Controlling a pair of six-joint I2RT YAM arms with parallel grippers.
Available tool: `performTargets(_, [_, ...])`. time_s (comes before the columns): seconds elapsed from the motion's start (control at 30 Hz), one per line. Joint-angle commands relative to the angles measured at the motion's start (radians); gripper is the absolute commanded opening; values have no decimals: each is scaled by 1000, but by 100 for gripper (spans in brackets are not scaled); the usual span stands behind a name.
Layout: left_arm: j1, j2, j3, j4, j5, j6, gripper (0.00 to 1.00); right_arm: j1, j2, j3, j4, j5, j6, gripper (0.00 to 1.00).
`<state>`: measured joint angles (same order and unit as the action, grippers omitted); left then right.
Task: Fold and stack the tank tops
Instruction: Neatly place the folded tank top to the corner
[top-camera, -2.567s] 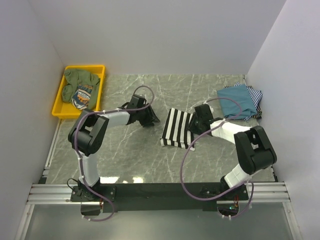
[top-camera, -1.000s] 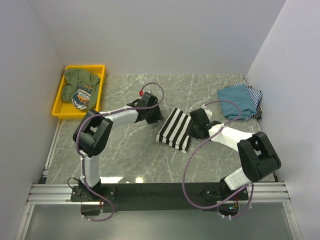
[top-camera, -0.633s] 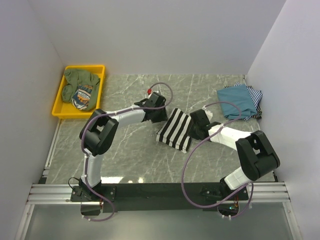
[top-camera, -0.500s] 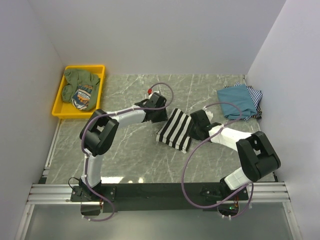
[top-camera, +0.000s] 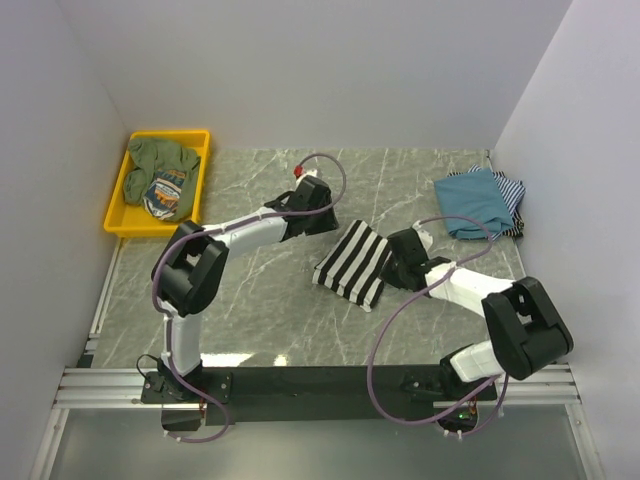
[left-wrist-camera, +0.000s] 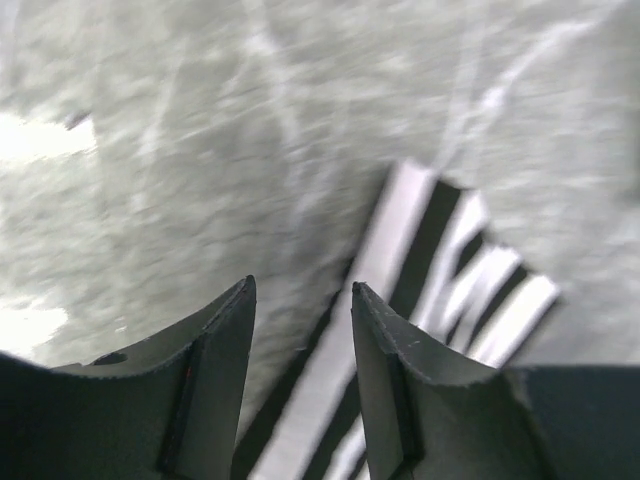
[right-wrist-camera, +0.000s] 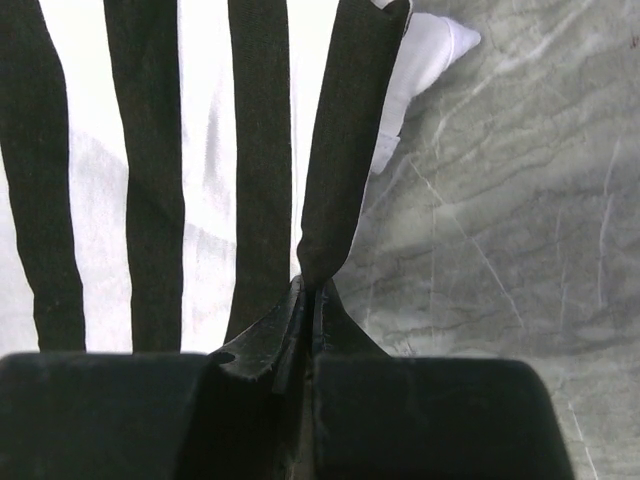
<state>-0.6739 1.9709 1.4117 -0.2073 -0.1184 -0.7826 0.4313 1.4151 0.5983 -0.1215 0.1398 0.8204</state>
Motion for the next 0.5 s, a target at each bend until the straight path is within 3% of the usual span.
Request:
performTargets(0.0, [0,-63,38,112,95,-6,48,-5,-22,-38,-37,3,16,0])
performTargets(0.2, [-9,-4,35,172,255,-67,40,-5,-50,-61,-30,7,28,0])
performTargets(0.47, [-41,68,-22,200,292,-101,33,-5,-65,-84,-21,12,40,0])
